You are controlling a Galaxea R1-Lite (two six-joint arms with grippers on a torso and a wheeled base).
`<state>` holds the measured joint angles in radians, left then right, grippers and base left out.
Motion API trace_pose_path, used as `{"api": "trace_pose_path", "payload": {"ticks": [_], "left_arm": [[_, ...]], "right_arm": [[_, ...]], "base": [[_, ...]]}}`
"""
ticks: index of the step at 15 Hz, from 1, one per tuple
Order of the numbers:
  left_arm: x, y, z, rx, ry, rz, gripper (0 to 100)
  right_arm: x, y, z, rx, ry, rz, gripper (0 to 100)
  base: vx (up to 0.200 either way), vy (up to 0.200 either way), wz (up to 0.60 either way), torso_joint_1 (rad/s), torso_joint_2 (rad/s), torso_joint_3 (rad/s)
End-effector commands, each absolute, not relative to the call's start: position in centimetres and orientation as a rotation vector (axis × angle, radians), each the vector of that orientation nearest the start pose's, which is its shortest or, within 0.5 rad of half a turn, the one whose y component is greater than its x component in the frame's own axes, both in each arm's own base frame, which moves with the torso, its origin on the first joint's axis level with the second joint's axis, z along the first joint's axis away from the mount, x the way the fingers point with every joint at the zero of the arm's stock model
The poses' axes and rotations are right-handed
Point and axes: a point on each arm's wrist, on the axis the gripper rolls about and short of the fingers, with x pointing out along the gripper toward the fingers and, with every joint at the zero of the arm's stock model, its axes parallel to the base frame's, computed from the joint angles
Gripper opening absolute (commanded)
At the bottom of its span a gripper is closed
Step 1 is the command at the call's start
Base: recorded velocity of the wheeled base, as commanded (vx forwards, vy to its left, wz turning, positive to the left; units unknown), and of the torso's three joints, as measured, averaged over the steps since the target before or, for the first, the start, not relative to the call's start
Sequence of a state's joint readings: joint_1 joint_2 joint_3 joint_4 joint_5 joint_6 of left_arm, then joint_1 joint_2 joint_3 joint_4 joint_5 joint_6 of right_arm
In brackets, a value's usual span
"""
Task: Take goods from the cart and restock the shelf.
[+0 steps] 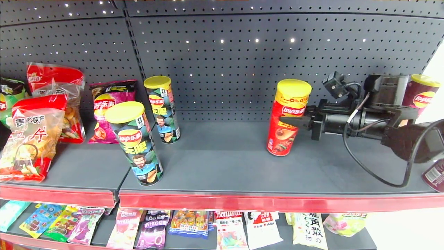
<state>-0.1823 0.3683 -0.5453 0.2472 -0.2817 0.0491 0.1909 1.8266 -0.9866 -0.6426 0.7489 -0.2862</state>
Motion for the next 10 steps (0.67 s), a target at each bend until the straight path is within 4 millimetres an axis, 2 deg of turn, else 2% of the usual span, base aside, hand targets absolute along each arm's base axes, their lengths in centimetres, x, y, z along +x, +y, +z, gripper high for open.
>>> {"api": "trace_pose_path", "payload": {"ticks": [1, 4, 10], "left_arm": [[-2.0, -0.3, 20.6, 0.045, 0.061, -0.466, 0], [-2.0, -0.3, 20.6, 0.044, 0.063, -0.466, 0], [-2.0, -0.3, 20.6, 0.055, 0.059, -0.467, 0]], "right_arm": [[31.8, 8.0, 18.9, -0.207, 0.053, 0.94, 0], [28.8, 9.6, 19.1, -0.082, 0.053, 0.889, 0], [26.4, 10.2, 17.2, -0.068, 0.088, 0.957, 0]], "base": [[0.0, 0.0, 0.0, 0.0, 0.0, 0.0], [0.0, 0.0, 0.0, 0.0, 0.0, 0.0], [0.0, 0.0, 0.0, 0.0, 0.0, 0.0]]}}
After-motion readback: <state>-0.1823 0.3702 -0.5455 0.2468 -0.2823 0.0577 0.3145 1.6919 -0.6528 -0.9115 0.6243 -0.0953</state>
